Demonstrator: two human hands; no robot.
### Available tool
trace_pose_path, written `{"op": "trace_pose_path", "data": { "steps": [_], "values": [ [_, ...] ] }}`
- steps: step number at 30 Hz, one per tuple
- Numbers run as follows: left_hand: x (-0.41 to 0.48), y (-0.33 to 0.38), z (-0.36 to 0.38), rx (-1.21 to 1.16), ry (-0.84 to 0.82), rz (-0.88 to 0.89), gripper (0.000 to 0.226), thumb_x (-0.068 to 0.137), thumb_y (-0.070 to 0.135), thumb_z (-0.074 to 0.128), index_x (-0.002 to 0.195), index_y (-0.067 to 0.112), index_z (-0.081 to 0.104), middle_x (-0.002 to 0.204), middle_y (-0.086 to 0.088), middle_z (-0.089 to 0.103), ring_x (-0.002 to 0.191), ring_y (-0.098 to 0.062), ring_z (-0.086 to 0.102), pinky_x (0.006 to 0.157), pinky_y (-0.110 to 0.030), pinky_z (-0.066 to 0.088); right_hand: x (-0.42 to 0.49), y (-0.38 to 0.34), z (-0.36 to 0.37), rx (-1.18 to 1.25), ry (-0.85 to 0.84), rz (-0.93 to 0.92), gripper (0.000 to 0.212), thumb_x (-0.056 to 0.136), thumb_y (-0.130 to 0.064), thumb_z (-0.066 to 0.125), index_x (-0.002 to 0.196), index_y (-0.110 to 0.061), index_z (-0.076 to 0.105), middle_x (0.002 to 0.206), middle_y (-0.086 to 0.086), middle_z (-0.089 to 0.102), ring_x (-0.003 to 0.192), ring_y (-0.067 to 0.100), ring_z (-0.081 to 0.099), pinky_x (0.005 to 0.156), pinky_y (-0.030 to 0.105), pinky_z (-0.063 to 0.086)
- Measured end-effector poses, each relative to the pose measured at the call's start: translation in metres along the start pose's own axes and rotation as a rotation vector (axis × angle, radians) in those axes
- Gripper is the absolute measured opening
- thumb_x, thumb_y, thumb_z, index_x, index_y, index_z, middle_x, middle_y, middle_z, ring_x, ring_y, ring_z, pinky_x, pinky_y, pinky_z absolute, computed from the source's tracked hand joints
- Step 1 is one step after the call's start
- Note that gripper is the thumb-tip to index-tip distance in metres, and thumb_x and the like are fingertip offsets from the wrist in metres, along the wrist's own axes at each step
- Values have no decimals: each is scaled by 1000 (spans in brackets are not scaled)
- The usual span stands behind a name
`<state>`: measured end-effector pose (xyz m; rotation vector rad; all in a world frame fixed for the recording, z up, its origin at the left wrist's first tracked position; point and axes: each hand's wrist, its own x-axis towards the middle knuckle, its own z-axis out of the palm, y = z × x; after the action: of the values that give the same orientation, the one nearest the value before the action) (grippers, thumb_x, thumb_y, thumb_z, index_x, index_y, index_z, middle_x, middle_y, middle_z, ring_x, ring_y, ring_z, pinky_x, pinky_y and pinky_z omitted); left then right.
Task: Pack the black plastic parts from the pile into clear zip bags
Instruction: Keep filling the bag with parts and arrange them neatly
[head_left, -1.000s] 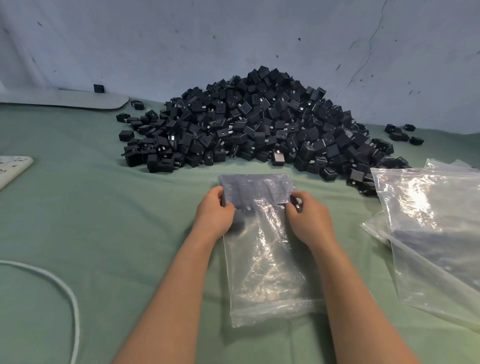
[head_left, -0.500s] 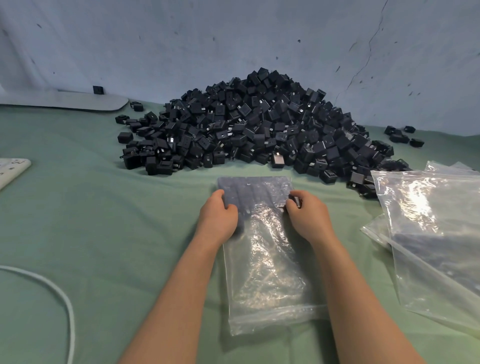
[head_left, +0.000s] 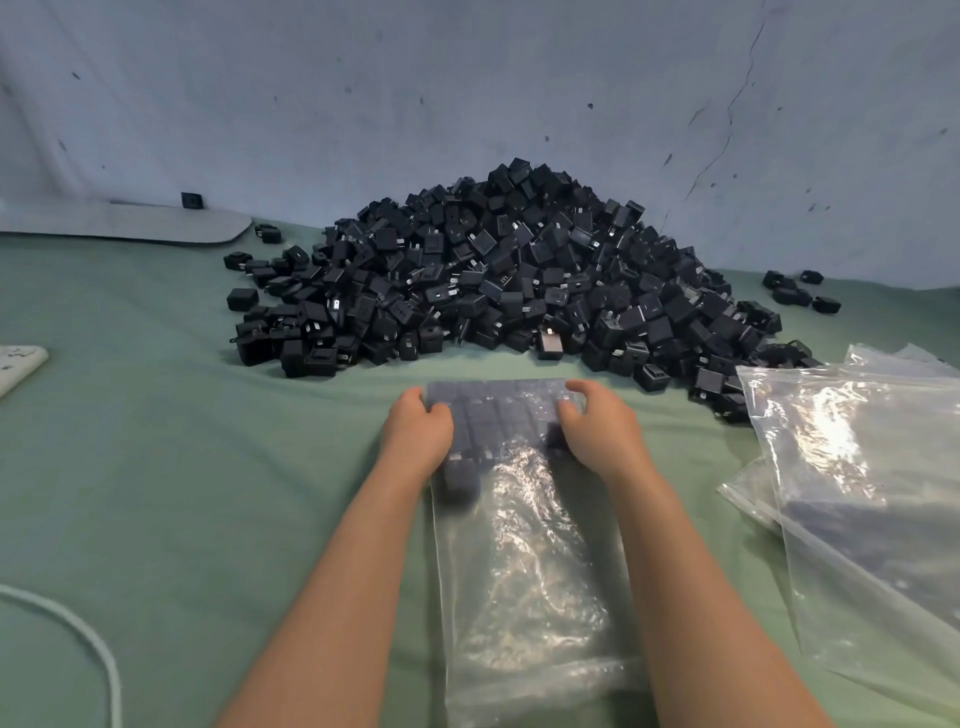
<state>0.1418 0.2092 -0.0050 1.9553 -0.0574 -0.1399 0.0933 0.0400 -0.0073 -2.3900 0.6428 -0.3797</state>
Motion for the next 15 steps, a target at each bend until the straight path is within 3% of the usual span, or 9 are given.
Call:
{"op": "trace_pose_path", "data": {
  "steps": [1, 3, 5, 7, 9, 11, 12, 15],
  "values": [
    [3, 1, 1, 4, -7, -6, 20, 95, 11, 40, 109, 13, 53, 101, -7, 55, 85, -24, 51, 71, -25, 34, 4, -2, 1, -6, -24, 8, 41, 98, -21, 44, 138, -13, 47, 135, 11, 54, 121, 27, 51, 94, 31, 39],
    [8, 2, 3, 17, -43, -23, 17, 95, 12, 39, 105, 12, 52, 102, -11, 58, 75, -17, 52, 61, -25, 35, 10, -5, 2, -16, -67, 18, 40, 98, -21, 44, 137, -13, 48, 137, 9, 53, 123, 26, 50, 94, 29, 39],
    [13, 3, 3, 49, -68, -41, 13, 95, 15, 40, 98, 15, 52, 100, -10, 54, 71, -12, 48, 61, -25, 36, 16, -5, 1, -27, -93, 25, 39, 98, -22, 46, 135, -12, 50, 135, 8, 55, 123, 26, 50, 94, 28, 39],
    [20, 8, 1, 78, -81, -66, 16, 95, 17, 40, 104, 11, 53, 107, -15, 51, 85, -19, 53, 70, -28, 39, 23, -6, -1, -39, -99, 39, 39, 96, -23, 46, 134, -12, 52, 132, 10, 57, 121, 27, 52, 95, 30, 39],
    [29, 16, -3, 122, -47, -65, 33, 95, 18, 41, 125, 5, 47, 126, -17, 50, 110, -28, 51, 85, -31, 39, 34, -8, -4, -51, -71, 49, 40, 94, -23, 45, 133, -14, 53, 127, 14, 59, 116, 30, 54, 96, 33, 41],
    [38, 24, -5, 122, -2, -38, 47, 96, 18, 41, 141, 5, 36, 143, -12, 41, 124, -27, 45, 93, -28, 35, 49, -14, -2, -62, -56, 39, 41, 93, -21, 44, 133, -19, 52, 124, 17, 60, 112, 33, 56, 98, 38, 44],
    [42, 28, -5, 96, 10, -6, 49, 96, 18, 41, 143, 7, 35, 145, -10, 40, 121, -25, 47, 89, -26, 35, 58, -18, 1, -68, -63, 34, 41, 93, -22, 43, 133, -21, 52, 125, 17, 59, 113, 34, 55, 99, 39, 43],
    [54, 40, 2, 9, -5, 73, 48, 95, 20, 43, 142, 11, 38, 141, -7, 45, 85, -10, 51, 75, -23, 37, 84, -28, 16, -155, -117, 63, 42, 95, -27, 40, 136, -30, 49, 138, 14, 48, 126, 35, 43, 106, 39, 36]
  ]
}}
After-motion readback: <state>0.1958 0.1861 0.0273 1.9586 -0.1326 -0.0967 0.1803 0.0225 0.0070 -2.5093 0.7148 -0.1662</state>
